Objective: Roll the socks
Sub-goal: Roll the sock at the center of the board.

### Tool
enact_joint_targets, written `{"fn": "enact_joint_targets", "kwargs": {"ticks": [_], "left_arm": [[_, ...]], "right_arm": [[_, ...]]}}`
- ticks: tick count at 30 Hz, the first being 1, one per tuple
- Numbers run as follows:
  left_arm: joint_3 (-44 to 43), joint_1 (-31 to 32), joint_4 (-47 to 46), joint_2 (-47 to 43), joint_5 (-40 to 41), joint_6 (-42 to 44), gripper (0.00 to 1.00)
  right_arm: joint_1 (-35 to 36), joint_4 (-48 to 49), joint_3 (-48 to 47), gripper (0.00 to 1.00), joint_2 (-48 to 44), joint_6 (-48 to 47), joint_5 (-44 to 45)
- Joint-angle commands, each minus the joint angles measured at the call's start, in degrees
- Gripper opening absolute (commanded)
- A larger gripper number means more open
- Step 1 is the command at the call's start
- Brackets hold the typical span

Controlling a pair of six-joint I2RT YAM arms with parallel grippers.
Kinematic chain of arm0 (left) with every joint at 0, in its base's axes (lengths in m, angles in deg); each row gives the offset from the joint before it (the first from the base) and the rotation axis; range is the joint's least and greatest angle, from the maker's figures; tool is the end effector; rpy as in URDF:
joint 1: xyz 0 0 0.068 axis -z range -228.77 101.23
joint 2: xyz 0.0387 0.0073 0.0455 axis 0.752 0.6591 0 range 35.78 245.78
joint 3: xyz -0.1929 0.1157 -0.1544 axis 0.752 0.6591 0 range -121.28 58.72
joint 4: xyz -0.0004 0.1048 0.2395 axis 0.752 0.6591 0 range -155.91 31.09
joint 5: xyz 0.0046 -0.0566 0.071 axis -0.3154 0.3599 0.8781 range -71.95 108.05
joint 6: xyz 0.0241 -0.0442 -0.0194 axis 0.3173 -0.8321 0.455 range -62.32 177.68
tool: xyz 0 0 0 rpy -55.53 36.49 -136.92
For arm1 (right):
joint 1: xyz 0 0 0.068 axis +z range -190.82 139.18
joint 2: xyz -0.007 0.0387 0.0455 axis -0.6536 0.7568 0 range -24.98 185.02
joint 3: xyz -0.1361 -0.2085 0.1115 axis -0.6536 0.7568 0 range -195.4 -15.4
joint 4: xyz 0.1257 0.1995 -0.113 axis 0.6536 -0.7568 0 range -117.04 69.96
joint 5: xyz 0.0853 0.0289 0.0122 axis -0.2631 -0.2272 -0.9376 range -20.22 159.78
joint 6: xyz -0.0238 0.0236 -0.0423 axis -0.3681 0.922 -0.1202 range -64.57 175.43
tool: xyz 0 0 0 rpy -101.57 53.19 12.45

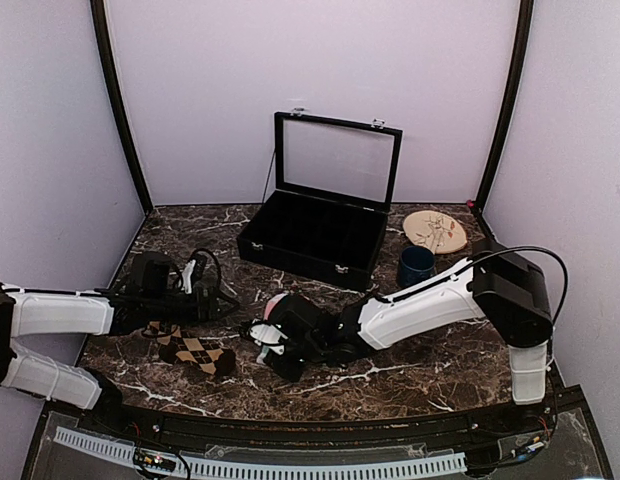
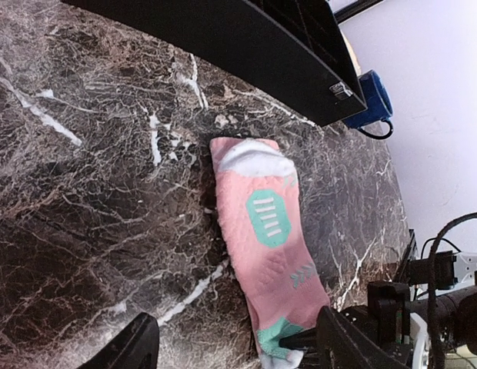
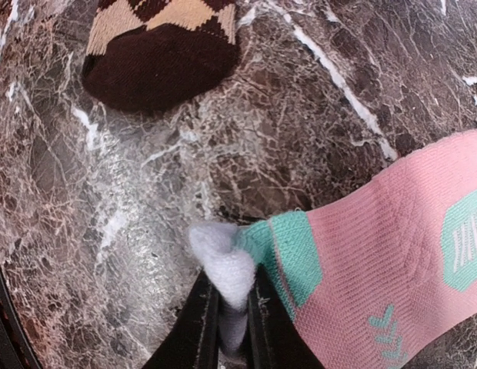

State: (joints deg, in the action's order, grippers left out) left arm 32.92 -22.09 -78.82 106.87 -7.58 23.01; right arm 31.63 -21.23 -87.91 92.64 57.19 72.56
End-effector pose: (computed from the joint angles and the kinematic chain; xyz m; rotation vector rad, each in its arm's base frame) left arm 0.2067 -0.1210 0.1746 0.1245 2.2765 -1.0774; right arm 0.1324 0.4127 0.1369 -1.3981 2.0128 0.5451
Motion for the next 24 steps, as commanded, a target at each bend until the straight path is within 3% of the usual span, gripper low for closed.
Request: {"fn": "enact_joint_targets", "kwargs": {"ticks": [1, 13, 24], "left_arm": [[3.9, 0.1, -5.3, -4.6, 1.3, -2.9, 0.71], [7.2, 5.1, -8.0, -9.1, 4.3, 1.1, 0.65], [6.9, 11.0, -8.4, -4.9, 3.0, 8.0, 0.58]], "right_arm": [[-2.2, -0.8, -2.7, 0.13, -0.9, 3.8, -5.7], [-7.5, -7.9, -10.0, 0.15, 3.3, 7.4, -19.0], [-11.7, -6.9, -9.6, 0.16, 4.4, 10.2, -29.2]]}}
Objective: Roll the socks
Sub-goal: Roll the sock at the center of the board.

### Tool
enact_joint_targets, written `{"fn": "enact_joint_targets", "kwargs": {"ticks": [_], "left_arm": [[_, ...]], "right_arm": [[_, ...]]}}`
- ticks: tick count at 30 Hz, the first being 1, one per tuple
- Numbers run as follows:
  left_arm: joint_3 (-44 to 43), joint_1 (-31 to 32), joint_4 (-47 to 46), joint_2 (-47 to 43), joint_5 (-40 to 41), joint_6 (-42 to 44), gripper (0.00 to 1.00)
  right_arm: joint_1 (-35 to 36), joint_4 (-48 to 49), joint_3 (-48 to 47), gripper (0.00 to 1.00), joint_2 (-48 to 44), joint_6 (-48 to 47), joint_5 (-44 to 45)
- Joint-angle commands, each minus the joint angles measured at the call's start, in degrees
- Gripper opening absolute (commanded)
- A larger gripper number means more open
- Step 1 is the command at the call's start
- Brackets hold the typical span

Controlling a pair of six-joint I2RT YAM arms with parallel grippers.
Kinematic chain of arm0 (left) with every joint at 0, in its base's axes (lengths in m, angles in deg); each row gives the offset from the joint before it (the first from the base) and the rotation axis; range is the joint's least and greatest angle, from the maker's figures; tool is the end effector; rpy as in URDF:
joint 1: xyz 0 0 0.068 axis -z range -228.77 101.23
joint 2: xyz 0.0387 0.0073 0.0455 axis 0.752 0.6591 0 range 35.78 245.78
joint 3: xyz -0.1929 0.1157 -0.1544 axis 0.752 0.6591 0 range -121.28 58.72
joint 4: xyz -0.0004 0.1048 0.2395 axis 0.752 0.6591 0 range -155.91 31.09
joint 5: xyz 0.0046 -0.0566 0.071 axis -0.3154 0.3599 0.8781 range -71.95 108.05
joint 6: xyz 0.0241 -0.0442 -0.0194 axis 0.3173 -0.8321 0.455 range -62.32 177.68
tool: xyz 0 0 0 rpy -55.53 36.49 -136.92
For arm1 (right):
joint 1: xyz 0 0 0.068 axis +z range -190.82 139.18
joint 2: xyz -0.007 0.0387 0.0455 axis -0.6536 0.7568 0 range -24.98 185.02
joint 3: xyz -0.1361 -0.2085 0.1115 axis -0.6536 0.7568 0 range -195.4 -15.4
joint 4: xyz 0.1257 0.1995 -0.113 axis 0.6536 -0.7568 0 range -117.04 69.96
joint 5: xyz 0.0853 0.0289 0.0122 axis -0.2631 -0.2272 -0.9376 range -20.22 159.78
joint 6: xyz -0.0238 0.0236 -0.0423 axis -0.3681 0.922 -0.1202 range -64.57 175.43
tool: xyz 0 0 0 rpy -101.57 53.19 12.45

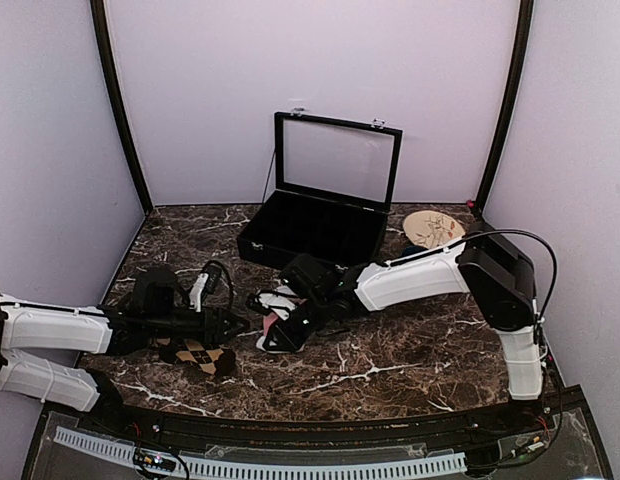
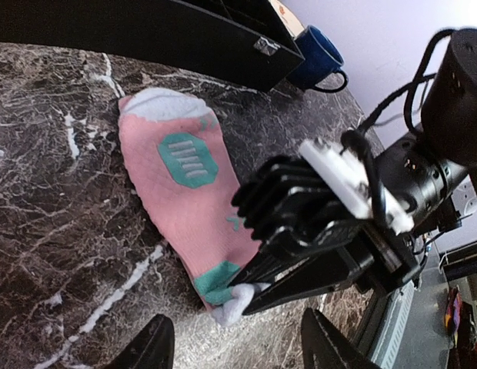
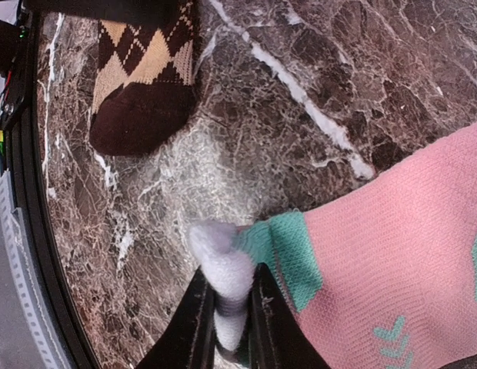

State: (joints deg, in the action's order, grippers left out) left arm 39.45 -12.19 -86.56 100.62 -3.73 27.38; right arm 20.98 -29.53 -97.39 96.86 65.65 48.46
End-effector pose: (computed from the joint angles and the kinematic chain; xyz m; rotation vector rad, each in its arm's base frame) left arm 0.1682 -0.1412 0.1744 0.3796 2.1236 -1.0967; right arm 0.2039 0.4076 0.1455 -1.3005 2.2730 0.9666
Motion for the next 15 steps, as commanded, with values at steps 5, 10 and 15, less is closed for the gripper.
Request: {"fn": "enact_joint_targets", "kwargs": {"ticks": [5, 10, 15], "left_arm": [[0.4, 2.1, -0.9, 3.1, -2.1, 4.7, 0.54], [-0.5, 3.2, -2.5, 6.5, -3.6, 5.1, 0.53], [-2.6, 5.2, -3.5, 11.6, -5.0, 5.4, 0.49]], "right_arm": [[-1.6, 1.4, -0.7, 0.16, 0.7, 1.9, -7.1], [-2.1, 1.2, -1.4, 0.16, 1.3, 2.0, -9.1], [-2.6, 1.2, -1.6, 0.16, 1.5, 2.2, -11.0]]}}
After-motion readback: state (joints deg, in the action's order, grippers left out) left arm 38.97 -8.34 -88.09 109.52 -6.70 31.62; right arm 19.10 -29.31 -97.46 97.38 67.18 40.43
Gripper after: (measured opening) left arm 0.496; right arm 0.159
